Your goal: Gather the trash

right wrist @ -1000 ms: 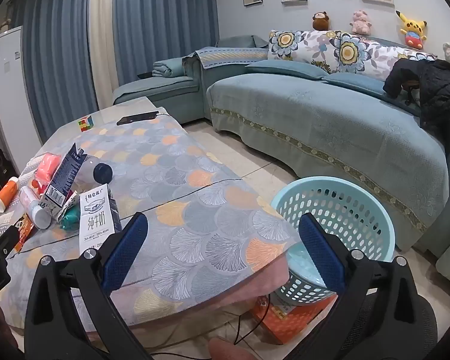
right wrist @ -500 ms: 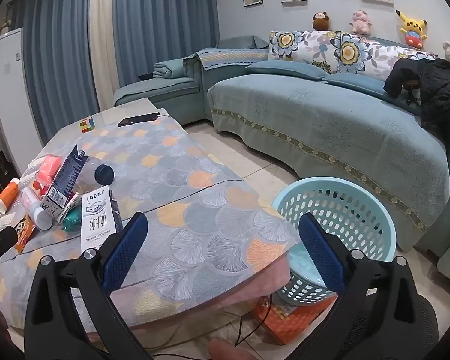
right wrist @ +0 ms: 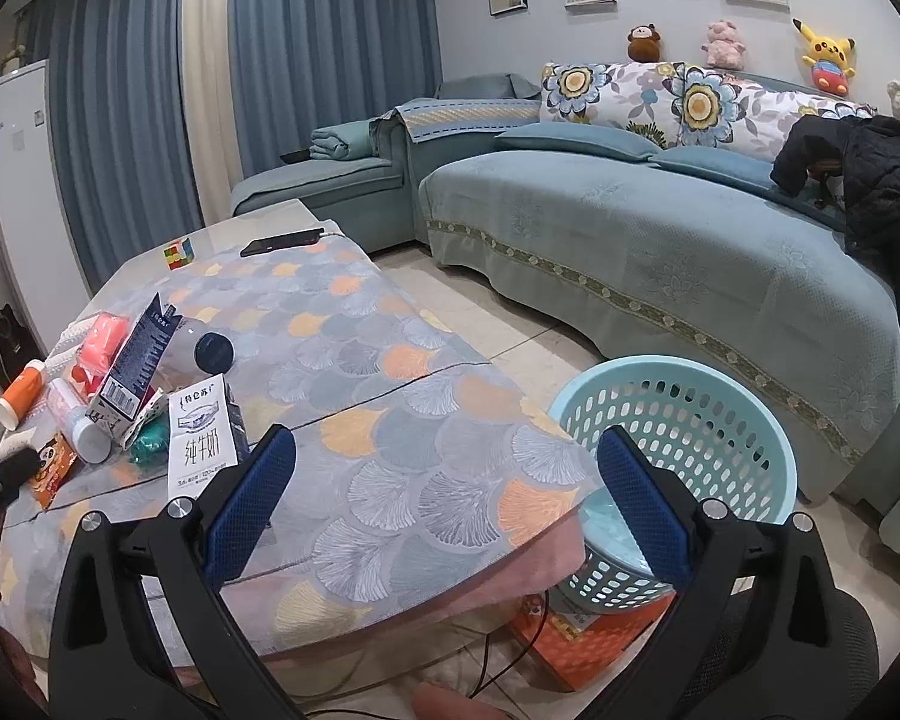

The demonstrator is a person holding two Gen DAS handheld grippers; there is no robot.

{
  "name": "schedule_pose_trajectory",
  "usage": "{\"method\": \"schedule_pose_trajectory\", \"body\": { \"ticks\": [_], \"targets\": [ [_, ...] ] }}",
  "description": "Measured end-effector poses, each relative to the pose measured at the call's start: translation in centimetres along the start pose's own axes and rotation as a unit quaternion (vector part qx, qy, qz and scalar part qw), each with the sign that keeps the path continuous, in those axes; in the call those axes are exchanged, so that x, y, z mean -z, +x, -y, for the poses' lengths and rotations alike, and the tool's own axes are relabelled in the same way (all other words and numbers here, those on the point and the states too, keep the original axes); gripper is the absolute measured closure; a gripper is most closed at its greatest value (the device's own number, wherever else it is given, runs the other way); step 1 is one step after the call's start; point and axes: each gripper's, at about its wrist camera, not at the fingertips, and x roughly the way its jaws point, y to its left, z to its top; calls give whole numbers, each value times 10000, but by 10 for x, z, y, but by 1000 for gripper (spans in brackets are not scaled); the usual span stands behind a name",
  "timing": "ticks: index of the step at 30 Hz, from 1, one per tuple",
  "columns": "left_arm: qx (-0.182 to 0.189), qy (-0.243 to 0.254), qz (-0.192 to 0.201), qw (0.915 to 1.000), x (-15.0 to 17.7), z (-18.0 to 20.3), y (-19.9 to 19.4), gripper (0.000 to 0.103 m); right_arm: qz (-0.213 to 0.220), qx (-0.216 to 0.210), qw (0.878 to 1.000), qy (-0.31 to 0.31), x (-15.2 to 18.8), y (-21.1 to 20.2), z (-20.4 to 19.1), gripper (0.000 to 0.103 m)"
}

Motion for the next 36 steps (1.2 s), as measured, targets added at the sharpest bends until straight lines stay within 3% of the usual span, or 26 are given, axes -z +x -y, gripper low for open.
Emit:
{"method": "schedule_pose_trajectory", "body": {
  "ticks": [2,6,10,14,22,36],
  "targets": [
    [-16,-84,116,9999,-2,-1,-3,7,11,-15,10000,4,0,1,2,7],
    [-688,510,71,9963,-3,14,3,7,11,-18,10000,-4,0,2,1,7],
    [-924,557,98,9941,-2,13,5,7,19,-17,10000,3,0,2,1,7],
    [-946,758,-68,9926,-7,16,10,8,14,-73,10000,2,0,2,1,7],
    [-953,966,11,9908,-2,16,3,8,3,-109,9999,-51,1,3,-1,7],
    [-911,937,-17,9914,4,15,5,8,-4,-112,9999,-19,2,3,0,7]
  ]
}}
